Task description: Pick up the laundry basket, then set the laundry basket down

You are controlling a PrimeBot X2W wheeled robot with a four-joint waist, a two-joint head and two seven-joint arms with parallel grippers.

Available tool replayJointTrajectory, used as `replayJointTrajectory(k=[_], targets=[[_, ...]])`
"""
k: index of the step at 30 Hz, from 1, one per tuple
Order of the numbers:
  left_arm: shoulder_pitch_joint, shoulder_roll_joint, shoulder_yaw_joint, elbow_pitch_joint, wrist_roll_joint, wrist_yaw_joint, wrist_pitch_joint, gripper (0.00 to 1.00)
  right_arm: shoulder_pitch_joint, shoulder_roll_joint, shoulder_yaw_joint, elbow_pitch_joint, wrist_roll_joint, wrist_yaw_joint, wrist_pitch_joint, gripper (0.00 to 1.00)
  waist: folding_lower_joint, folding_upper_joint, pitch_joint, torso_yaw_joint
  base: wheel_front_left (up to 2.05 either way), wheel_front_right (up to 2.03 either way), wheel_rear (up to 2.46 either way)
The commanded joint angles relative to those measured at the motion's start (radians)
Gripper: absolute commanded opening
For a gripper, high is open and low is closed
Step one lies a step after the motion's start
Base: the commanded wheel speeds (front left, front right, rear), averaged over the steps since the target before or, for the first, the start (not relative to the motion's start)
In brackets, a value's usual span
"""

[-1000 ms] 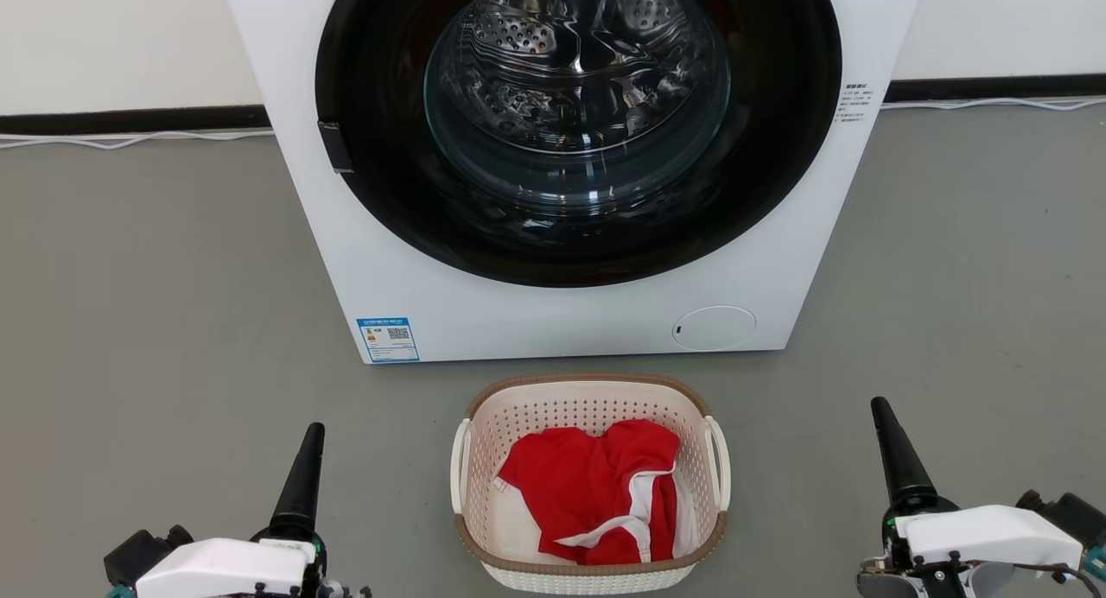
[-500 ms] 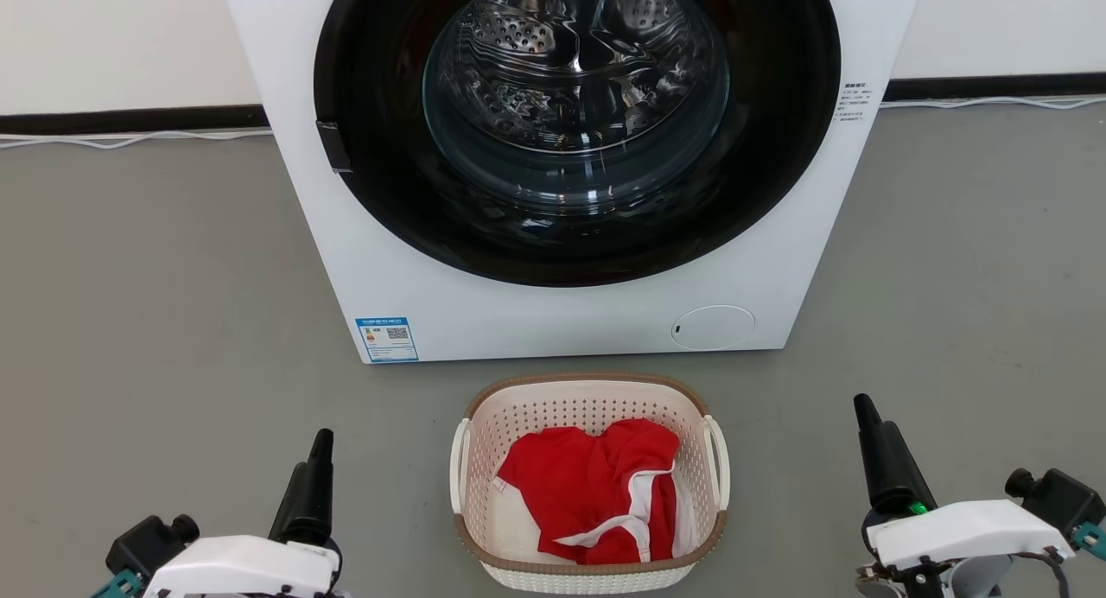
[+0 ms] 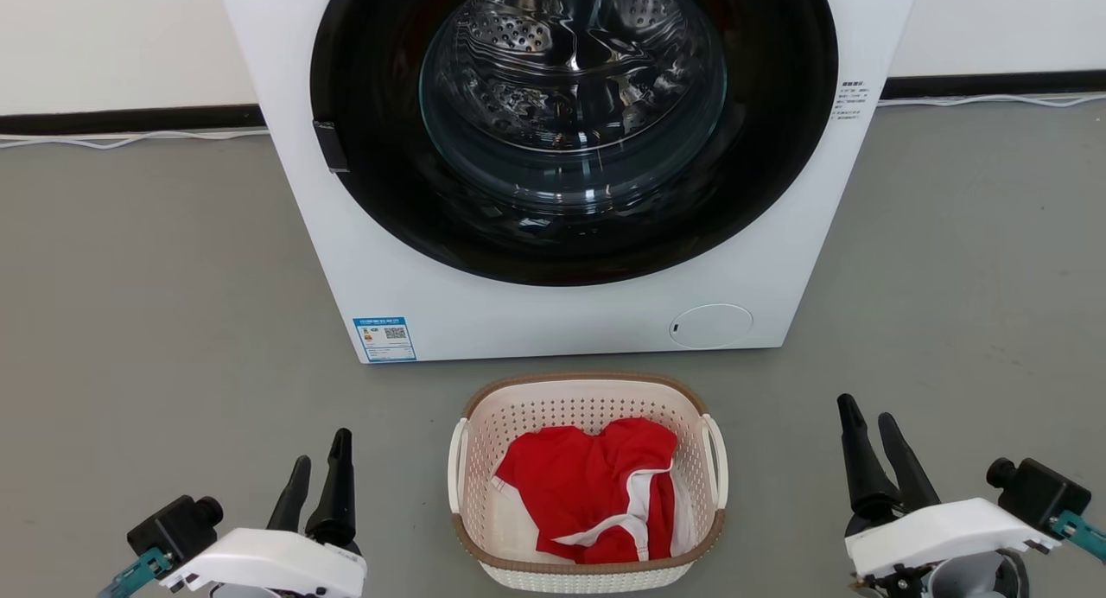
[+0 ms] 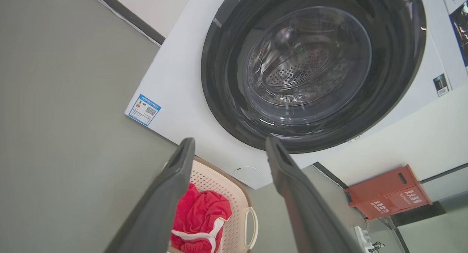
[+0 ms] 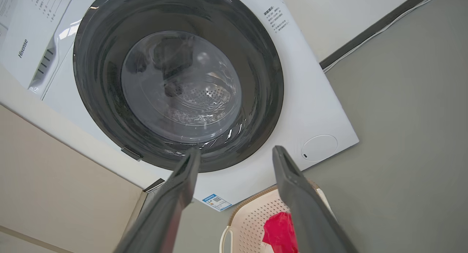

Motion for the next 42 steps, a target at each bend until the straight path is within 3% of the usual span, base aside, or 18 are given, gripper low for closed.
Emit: replayJointTrajectory(k=[1, 42], targets=[[-0.012, 0.011, 0.009, -0.033, 0.05, 0.018, -0.017, 1.0, -0.052, -0.012, 0.018, -0.033, -0.048, 0.004, -0.018, 1.0, -0.0001, -0.0001, 0.001, -0.001, 0.0, 0.0, 0.0], [0.007, 0.057, -0.066, -0.066, 0.558, 0.138, -0.134, 1.0, -0.058, -0.018, 0.056, -0.045, -0.555, 0.007, -0.136, 1.0, -0.0001, -0.0001, 0.016, -0.012, 0.0, 0.0, 0.0]])
